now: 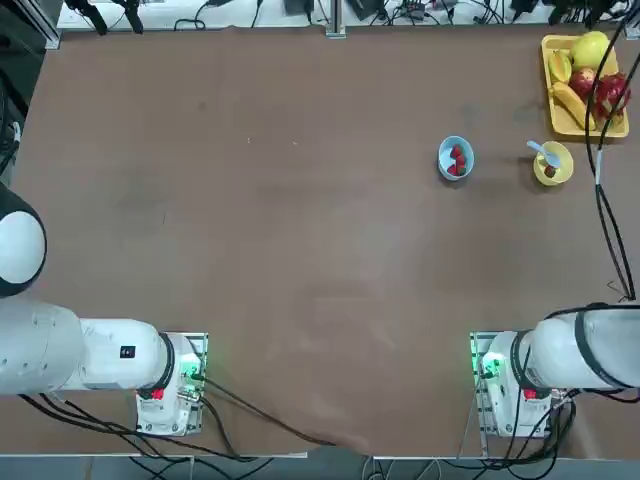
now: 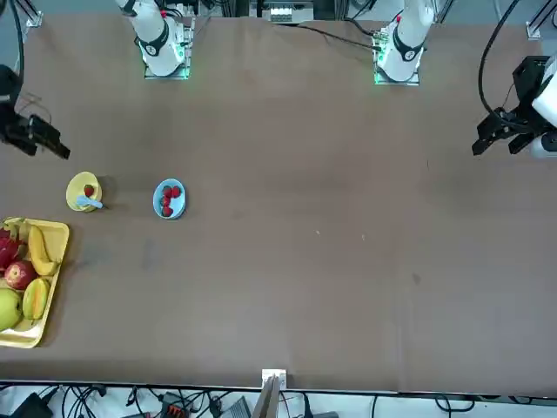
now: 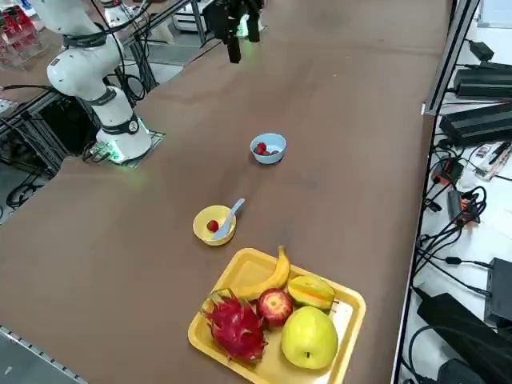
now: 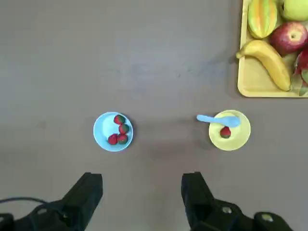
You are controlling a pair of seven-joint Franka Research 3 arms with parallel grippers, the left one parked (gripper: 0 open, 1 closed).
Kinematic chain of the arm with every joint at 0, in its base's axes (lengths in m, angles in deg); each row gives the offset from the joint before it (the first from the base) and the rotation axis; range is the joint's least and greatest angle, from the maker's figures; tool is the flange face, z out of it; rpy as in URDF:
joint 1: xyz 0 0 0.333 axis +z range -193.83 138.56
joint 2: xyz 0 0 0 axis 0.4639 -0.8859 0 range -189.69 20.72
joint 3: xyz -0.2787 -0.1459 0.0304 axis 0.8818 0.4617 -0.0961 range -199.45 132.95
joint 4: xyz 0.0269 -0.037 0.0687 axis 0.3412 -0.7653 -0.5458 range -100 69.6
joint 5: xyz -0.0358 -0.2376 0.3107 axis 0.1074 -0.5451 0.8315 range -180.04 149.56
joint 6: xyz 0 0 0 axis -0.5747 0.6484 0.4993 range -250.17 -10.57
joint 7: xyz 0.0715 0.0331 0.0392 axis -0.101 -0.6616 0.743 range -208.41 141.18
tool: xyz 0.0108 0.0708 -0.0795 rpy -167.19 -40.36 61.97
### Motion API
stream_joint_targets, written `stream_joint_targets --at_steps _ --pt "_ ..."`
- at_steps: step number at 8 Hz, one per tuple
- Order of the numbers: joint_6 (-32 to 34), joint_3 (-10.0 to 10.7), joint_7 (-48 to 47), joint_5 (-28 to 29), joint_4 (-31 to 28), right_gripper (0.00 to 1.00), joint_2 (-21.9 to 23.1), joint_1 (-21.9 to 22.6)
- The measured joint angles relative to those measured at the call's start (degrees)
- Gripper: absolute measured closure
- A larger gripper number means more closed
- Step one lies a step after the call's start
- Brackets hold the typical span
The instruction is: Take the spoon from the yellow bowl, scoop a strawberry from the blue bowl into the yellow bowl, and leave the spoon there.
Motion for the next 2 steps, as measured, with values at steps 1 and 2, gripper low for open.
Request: stream_joint_targets --at_steps 1,2 --pt "0.00 -0.20 0.10 0.00 -1.87 0.00 1.88 0.00" --pt "0.00 -0.48 0.14 0.00 -2.72 0.00 2.77 0.00"
